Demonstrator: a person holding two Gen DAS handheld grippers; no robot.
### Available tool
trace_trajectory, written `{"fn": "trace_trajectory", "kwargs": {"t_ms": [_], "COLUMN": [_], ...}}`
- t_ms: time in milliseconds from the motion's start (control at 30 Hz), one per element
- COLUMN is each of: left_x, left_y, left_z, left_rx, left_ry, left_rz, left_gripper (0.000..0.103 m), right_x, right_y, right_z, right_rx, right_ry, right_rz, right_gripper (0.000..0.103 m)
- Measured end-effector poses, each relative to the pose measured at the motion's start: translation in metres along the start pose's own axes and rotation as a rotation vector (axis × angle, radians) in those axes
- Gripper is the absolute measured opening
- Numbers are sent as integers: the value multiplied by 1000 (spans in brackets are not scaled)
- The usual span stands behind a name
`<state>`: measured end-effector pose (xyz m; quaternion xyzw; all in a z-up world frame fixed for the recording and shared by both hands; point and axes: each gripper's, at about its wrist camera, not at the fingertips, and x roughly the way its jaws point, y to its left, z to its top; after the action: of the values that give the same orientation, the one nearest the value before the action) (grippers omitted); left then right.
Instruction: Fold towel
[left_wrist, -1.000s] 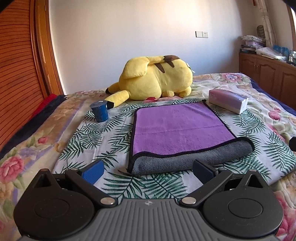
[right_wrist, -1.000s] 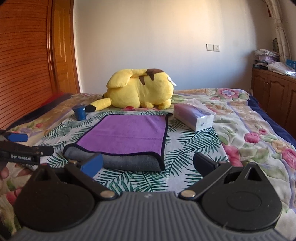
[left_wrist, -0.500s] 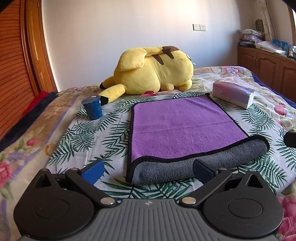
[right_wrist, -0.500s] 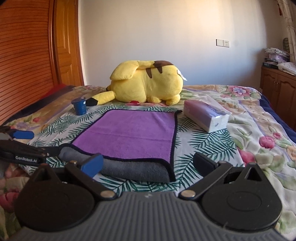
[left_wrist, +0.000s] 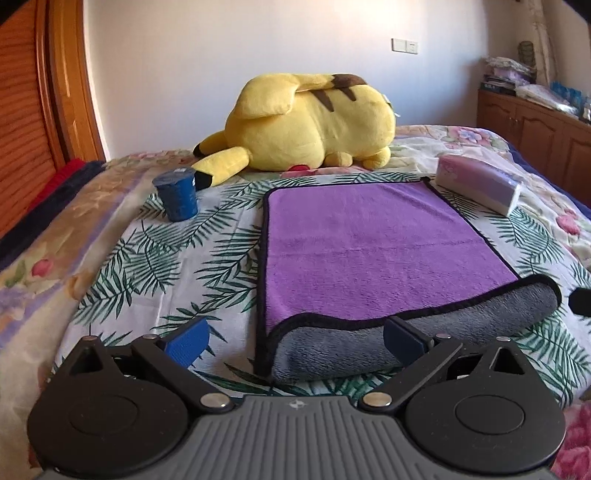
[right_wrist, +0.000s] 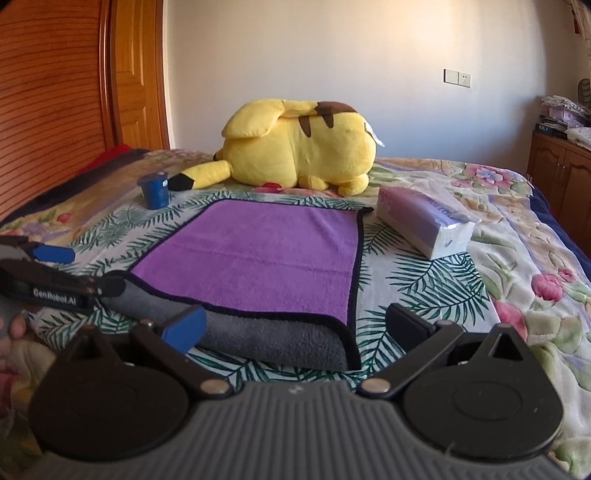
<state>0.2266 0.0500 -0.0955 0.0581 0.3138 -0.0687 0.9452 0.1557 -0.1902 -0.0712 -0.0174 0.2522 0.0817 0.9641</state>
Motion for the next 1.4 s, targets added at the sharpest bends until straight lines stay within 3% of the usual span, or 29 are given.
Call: {"fn": "trace_trajectory", "kwargs": {"t_ms": [300,533,600,800,1067,1400], "left_x": [9,14,14,19,22,22], "left_y": [18,16,16,21,22,22], "left_z": [1,-2,-3,-5,-8,-11], "left_rx": [-41,-16,-8,-26,-34,-19], "left_ry": [23,43,42,47,60,72], "left_rz": [-33,-86,-96,-108,-123,-118], "left_gripper": [92,64,59,54,29,25], "right_x": [16,32,36,46,53,56], "right_y": [2,-1,-4,-17,-28,-33], "right_z": [1,1,1,-1,-4,-6], "right_rx": [-14,-5,-1,38,66,96], "right_ry": [17,51,68,122,178,240], "right_rz": [-23,-22,-21,-16,1,42], "right_gripper": [103,102,91,88,79,61]}}
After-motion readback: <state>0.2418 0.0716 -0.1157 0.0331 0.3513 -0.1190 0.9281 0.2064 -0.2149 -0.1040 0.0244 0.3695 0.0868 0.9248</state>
